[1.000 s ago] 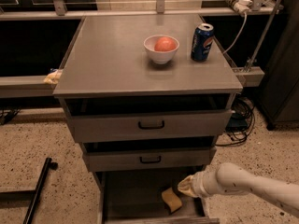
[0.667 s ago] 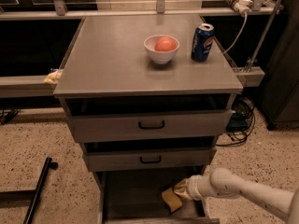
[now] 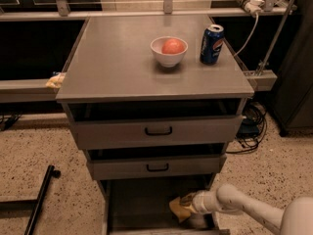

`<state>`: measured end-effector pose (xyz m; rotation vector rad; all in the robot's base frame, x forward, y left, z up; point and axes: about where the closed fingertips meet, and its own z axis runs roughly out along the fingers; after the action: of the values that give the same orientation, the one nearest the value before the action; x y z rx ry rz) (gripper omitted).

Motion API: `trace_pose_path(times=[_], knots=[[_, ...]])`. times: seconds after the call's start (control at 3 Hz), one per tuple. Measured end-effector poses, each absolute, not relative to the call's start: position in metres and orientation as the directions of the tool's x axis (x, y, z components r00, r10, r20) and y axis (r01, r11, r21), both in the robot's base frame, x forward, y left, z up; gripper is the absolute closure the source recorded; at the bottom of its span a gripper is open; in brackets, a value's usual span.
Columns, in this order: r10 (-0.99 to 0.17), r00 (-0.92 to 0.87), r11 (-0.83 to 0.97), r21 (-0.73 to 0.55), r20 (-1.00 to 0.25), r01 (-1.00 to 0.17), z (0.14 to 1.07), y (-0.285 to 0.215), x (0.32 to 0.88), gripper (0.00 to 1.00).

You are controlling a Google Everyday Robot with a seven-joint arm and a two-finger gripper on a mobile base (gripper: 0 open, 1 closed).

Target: Pick sponge from bottom drawer and place on counter

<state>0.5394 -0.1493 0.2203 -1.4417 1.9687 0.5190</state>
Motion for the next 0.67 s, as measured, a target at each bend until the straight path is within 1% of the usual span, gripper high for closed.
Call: trace_pose_path(times=[0.33,0.67], knots=[[-0.719,-0.168,0.295,-0.077,-0.674,-0.952,0.2179,-0.1470,0.5338,0.90],[-0.729,-0.140,0.273,-0.098,-0.670,-0.957,0.2111,-0.1427,0.5336,0.71]])
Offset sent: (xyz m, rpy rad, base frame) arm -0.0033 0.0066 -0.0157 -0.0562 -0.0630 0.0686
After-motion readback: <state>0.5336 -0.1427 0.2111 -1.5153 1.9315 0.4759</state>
